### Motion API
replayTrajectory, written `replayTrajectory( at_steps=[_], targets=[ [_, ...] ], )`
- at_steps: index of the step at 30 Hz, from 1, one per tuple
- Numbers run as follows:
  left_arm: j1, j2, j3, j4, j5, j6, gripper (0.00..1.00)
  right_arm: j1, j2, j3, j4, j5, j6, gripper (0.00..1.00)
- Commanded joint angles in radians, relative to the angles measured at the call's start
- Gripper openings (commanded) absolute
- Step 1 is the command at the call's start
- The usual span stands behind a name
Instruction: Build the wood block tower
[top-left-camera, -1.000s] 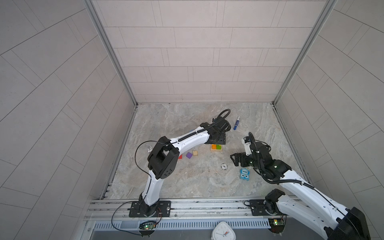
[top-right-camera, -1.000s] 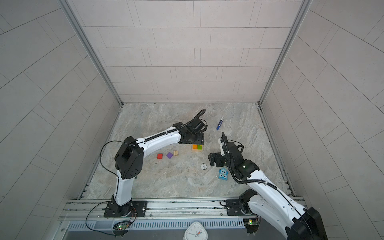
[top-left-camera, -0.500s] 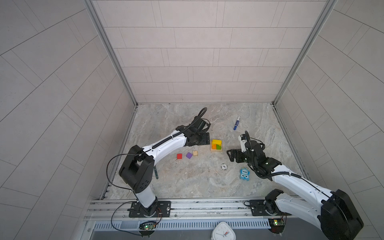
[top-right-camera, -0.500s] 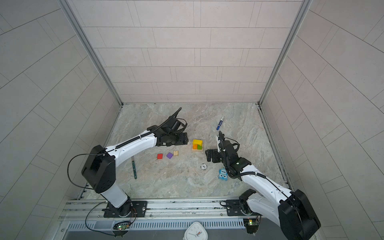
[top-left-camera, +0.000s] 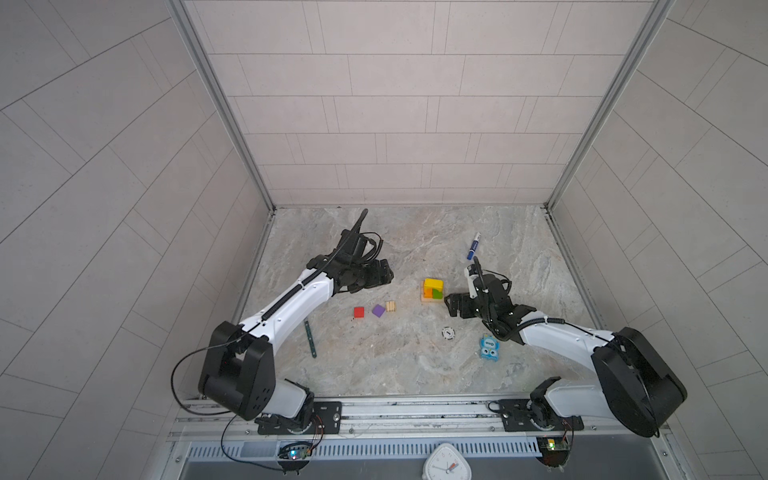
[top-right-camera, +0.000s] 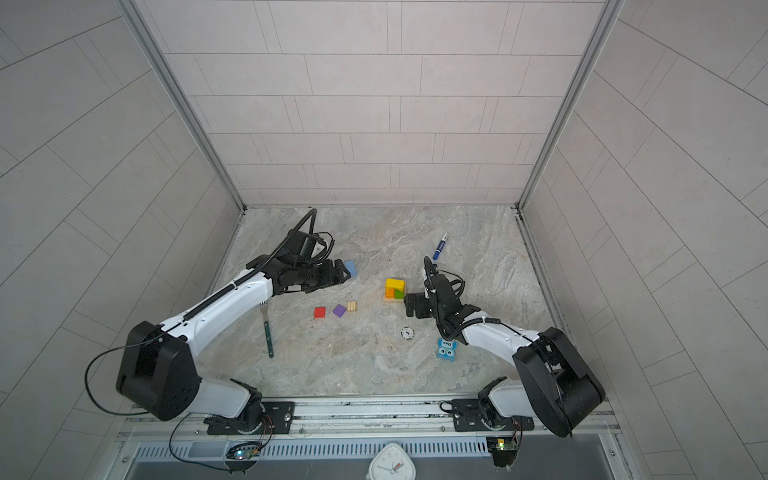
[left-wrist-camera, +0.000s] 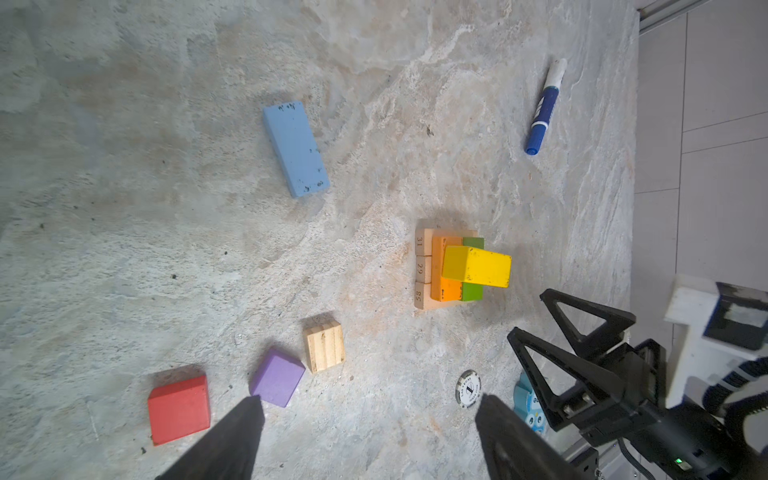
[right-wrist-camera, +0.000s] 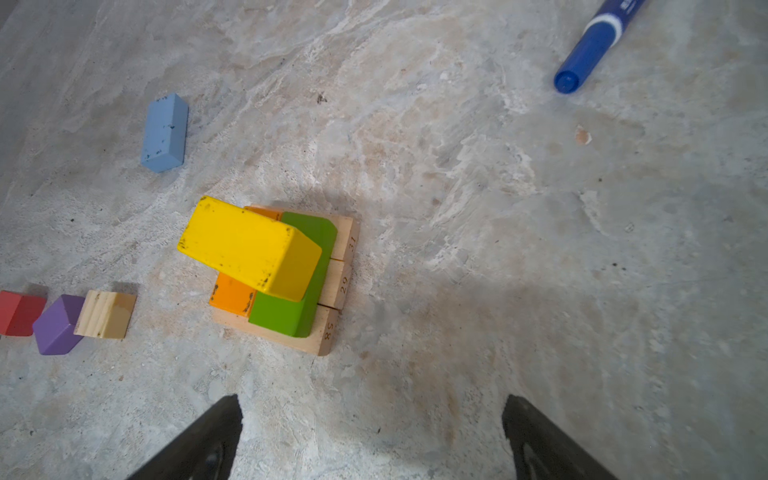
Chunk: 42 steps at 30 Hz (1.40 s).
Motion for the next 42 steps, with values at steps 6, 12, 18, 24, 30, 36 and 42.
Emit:
replayTrajectory(
  at_steps=[6,12,18,24,30,36,42],
  targets=[
    [0.064,-0.053,-0.066,-0.01,0.059,0.089,0.87,-0.003,0.046,0.038,0.051,0.038,0.004,0.99],
    [0.073,-0.062,-0.088,0.042,0.112,0.071,0.87,-0.003,0.088,0.058,0.057,0.04,0.023,0.99],
    [0.08,-0.074,-0.094,0.04,0.106,0.075,0.87,-0.004,0.111,0.067,0.068,0.049,0.03,0.99],
    [0.083,-0.078,-0.093,0.036,0.101,0.078,0.87,-0.003,0.136,0.079,0.059,0.055,0.038,0.99],
    [0.084,-0.081,-0.093,0.036,0.097,0.079,0.87,-0.003,0.147,0.092,0.05,0.064,0.041,0.99],
    [0.086,-0.084,-0.095,0.033,0.096,0.08,0.87,-0.003,0.153,0.11,0.055,0.07,0.043,0.99],
    [0.086,-0.087,-0.094,0.033,0.094,0.079,0.87,-0.004,0.159,0.114,0.054,0.074,0.044,0.99]
  ],
)
